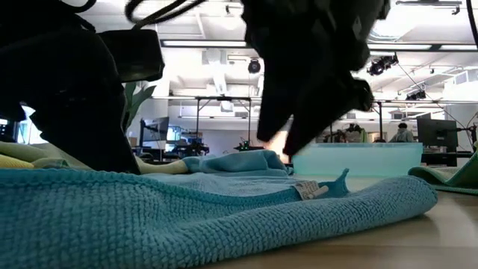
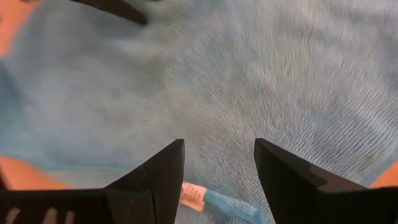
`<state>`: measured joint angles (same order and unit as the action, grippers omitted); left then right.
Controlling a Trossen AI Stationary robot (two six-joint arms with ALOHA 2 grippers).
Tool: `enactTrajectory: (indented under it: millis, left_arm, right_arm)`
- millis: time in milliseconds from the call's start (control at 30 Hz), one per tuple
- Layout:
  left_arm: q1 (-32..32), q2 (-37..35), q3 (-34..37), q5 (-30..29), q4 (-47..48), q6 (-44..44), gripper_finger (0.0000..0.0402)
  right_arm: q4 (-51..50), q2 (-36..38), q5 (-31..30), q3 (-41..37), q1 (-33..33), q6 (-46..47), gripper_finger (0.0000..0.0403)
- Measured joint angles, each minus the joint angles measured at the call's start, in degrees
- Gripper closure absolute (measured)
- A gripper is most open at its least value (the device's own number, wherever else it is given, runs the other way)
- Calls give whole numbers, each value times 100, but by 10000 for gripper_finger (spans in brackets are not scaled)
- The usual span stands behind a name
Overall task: Fold microfiber towels
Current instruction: Fold the bottom blue microfiber cloth
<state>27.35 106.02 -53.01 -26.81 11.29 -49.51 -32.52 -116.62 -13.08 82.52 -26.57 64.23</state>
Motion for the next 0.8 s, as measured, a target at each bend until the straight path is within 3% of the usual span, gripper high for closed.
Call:
enactTrajectory:
  millis: [300,667,800]
  left_arm:
    - [-51,0,-7,97,54,111,311]
    - [-199,-4,-7,130,86,326,311]
    - [-223,-4,-7,129,83,325,311]
  right_arm:
    - [33,-222,584,29,-370,978,215]
    - [-197,-220,2089,107,-1195,1677,215]
    - [-387,-220,2110,301,-1430,1766,215]
